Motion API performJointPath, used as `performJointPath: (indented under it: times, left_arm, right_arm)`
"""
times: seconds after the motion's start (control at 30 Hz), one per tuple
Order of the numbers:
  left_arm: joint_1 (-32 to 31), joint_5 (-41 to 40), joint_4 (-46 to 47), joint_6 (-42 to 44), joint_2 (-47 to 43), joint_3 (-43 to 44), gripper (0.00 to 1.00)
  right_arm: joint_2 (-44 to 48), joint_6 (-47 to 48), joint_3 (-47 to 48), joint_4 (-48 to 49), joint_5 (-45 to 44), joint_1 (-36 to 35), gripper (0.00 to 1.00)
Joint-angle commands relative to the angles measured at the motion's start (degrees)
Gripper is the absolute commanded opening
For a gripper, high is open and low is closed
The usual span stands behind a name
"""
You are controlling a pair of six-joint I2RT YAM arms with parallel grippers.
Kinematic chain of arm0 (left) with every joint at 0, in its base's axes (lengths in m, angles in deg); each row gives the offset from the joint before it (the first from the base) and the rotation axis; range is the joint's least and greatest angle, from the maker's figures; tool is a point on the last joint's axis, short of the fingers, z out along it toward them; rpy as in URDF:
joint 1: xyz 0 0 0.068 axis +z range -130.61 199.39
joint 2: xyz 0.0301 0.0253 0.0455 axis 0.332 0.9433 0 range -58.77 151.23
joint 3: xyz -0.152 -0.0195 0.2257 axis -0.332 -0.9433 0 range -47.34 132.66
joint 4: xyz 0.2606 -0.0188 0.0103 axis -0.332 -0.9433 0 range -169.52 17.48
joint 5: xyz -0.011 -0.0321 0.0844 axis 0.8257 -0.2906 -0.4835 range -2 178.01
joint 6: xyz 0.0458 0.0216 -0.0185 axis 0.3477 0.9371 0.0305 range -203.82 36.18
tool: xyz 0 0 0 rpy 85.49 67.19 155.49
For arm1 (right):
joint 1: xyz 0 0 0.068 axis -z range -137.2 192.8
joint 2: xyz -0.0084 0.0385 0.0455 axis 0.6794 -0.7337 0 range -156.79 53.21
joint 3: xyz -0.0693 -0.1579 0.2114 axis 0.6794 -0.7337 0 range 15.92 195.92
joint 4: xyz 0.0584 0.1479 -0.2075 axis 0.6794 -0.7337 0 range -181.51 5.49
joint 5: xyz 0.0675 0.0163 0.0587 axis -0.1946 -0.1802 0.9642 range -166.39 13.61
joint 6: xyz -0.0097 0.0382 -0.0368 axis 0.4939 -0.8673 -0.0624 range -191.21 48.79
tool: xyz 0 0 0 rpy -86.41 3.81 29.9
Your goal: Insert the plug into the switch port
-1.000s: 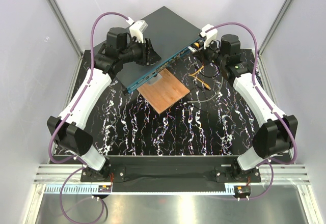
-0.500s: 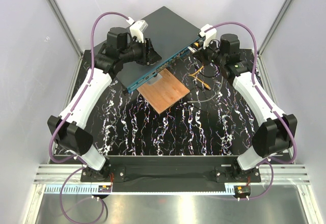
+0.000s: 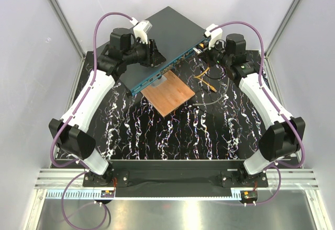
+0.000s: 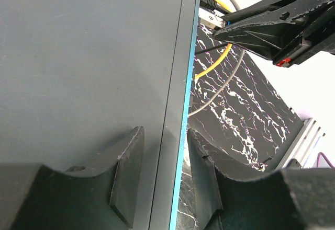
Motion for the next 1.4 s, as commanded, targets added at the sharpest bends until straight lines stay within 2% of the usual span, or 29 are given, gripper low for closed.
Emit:
performJointPath:
  times: [0.0, 0.4, 1.37]
  left_arm:
    - [-0.06, 1.52, 2.91, 0.30, 0.08, 0.69, 0.44]
    - [-0.06, 1.34, 3.00, 0.39, -0.27, 0.43, 0.44]
    - [0.03, 1.61, 3.62, 1.18, -0.36, -0.54, 0.44]
  right_arm:
    - [1.79, -1.17, 2.39, 5.88, 0.97, -1.86, 0.00]
    - [3.81, -1.35, 0.63, 6.31, 2.02, -1.16, 0.00]
    - [-2.60, -3.72, 1.33, 12.38, 6.68, -1.24, 0.01]
